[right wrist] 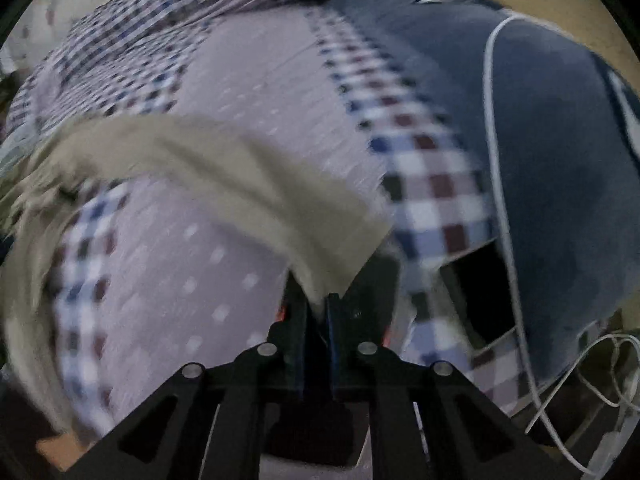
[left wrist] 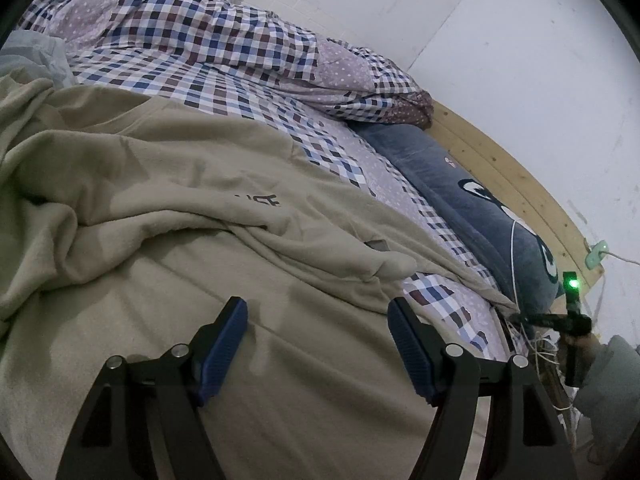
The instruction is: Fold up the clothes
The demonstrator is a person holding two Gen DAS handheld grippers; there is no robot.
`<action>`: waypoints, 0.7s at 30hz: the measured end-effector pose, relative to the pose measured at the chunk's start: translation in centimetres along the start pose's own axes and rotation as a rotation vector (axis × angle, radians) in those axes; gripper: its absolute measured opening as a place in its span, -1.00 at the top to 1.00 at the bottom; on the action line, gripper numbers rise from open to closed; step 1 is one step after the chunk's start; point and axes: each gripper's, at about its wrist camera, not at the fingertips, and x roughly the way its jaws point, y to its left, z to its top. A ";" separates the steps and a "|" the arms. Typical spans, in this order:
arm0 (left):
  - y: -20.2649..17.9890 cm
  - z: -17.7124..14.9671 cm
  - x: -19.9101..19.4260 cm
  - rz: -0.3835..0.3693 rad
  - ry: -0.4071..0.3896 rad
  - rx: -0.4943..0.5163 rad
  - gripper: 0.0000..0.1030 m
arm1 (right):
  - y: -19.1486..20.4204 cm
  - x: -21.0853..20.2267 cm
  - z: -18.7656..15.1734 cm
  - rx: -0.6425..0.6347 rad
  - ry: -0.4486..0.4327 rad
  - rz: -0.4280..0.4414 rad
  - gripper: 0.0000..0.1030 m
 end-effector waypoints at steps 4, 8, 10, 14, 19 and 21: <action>0.1 0.0 0.0 -0.003 -0.001 -0.001 -0.49 | -1.7 -0.5 -1.4 0.065 0.028 0.096 0.22; 0.1 0.0 0.1 0.001 -0.001 0.003 -0.49 | -4.3 0.7 -0.7 0.213 -0.028 0.070 0.06; 0.0 0.0 0.1 0.004 -0.001 0.006 -0.49 | -4.5 2.3 -0.5 0.234 -0.018 0.050 0.06; 0.0 0.0 0.1 0.008 -0.001 0.009 -0.49 | -5.2 5.8 0.3 0.261 0.023 0.007 0.06; 0.0 -0.1 0.2 0.008 0.001 0.008 -0.49 | -3.9 7.1 1.1 0.204 0.017 -0.017 0.97; 0.0 -0.1 0.2 0.007 0.000 0.008 -0.49 | -2.4 6.7 2.1 0.123 -0.007 -0.063 0.95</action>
